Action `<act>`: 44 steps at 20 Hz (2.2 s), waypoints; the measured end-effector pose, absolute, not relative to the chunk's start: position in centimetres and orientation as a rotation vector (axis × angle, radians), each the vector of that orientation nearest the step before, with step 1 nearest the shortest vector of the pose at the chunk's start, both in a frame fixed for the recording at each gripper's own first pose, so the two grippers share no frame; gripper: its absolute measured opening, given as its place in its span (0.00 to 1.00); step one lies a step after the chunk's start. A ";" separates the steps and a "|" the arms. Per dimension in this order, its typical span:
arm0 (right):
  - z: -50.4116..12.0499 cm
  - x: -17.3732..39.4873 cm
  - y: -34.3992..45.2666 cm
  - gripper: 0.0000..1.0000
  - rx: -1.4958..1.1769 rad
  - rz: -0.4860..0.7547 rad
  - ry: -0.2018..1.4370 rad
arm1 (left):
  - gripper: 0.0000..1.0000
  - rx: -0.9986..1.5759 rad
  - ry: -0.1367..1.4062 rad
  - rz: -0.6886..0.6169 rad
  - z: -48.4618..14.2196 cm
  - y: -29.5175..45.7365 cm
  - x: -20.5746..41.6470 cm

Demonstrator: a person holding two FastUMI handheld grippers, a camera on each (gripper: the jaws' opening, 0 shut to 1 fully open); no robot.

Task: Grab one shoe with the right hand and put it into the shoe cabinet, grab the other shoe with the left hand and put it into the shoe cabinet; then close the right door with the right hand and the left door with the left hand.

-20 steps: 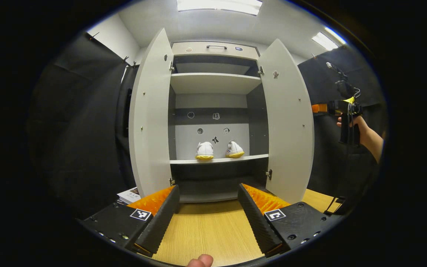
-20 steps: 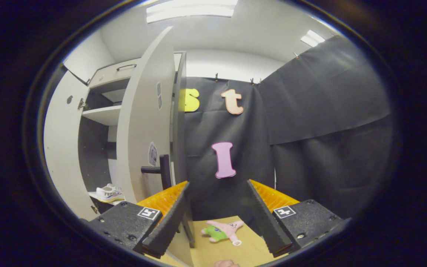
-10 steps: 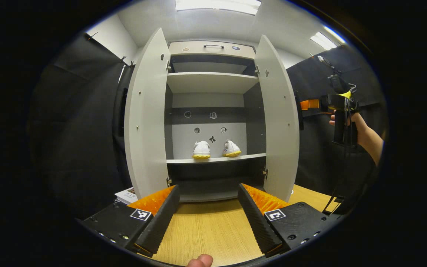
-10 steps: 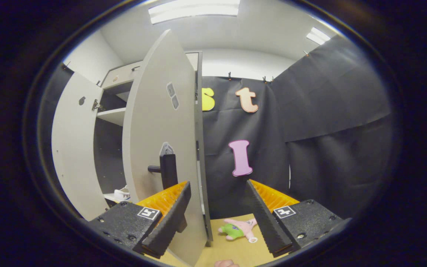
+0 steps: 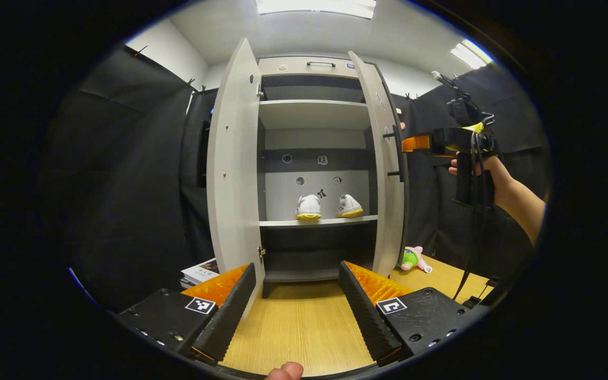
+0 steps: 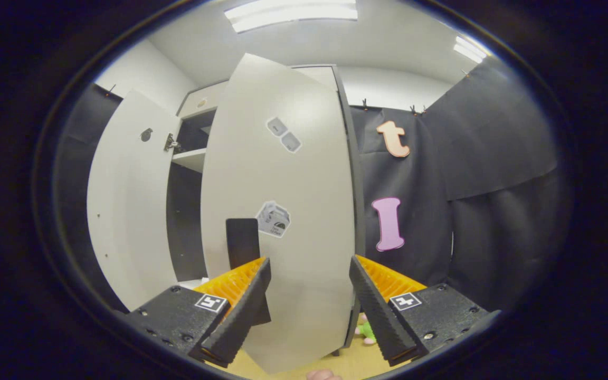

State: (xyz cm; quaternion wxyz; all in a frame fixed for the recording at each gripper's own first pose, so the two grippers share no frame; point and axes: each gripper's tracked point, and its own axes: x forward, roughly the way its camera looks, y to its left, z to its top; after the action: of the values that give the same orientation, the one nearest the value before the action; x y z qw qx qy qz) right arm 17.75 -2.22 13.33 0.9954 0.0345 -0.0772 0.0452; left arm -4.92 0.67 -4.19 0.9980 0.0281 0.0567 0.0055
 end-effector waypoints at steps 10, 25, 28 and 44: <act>8.7 10.9 1.7 0.97 0.062 0.161 -0.112 | 0.95 0.030 0.119 0.111 -3.2 6.0 -6.1; -4.4 3.4 0.5 0.98 0.050 0.162 0.093 | 0.95 0.013 0.088 0.305 4.8 25.1 5.2; -4.5 3.3 -0.2 0.98 0.047 0.141 0.093 | 0.95 0.010 0.073 0.307 6.4 26.8 7.5; -3.0 4.2 0.2 0.93 0.027 0.135 0.054 | 0.94 0.025 0.046 0.199 8.3 22.7 9.6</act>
State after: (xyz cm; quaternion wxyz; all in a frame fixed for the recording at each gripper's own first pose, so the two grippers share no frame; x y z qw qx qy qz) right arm 4.19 0.18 -3.00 0.9973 0.0134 0.0271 0.0675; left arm 9.61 22.69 8.30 0.9947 0.0125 0.0228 0.0992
